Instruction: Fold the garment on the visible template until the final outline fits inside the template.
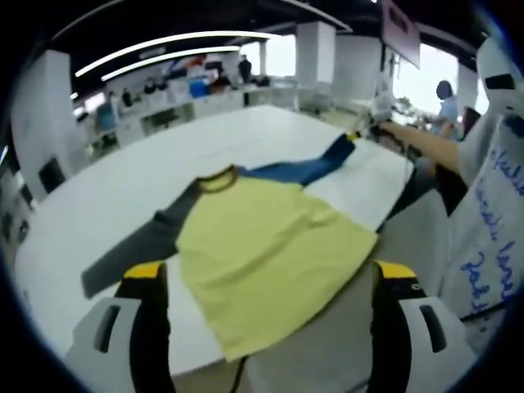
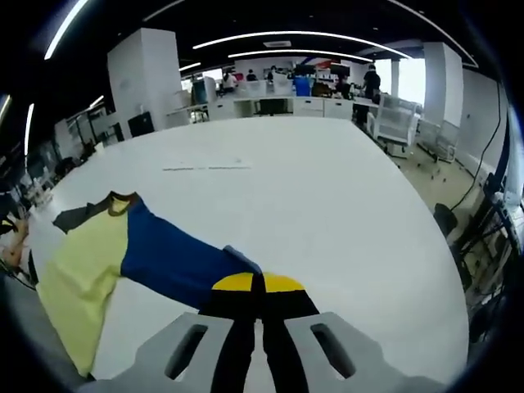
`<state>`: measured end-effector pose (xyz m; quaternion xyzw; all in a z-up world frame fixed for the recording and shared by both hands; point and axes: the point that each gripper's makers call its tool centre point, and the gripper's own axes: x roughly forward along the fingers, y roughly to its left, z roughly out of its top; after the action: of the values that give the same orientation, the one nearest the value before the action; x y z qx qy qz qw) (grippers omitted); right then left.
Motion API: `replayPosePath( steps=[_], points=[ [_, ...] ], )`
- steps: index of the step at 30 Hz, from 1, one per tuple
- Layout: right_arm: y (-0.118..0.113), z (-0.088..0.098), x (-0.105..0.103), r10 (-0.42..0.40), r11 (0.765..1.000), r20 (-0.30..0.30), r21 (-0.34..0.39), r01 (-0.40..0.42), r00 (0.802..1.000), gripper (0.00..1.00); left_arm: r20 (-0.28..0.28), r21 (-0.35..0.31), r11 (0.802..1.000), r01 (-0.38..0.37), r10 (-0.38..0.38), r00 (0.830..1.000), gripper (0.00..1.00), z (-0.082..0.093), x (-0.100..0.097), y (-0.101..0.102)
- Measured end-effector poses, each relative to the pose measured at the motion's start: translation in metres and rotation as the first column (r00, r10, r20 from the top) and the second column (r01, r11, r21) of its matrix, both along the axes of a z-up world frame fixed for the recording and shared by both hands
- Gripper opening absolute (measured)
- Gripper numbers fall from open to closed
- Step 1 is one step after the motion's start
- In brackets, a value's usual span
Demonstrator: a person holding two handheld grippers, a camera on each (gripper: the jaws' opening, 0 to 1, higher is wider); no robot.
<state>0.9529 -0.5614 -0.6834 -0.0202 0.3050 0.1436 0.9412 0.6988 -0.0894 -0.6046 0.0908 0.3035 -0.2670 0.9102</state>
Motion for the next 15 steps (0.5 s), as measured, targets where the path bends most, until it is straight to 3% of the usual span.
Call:
replayPosePath(
  steps=[15],
  points=[
    [0.037, 0.016, 0.001, 0.035, 0.999, 0.029, 0.013, -0.035, 0.999, 0.01, 0.021, -0.007, 1.0, 0.018, -0.018, 1.0, 0.99, 0.004, -0.001, 0.012]
  ],
)
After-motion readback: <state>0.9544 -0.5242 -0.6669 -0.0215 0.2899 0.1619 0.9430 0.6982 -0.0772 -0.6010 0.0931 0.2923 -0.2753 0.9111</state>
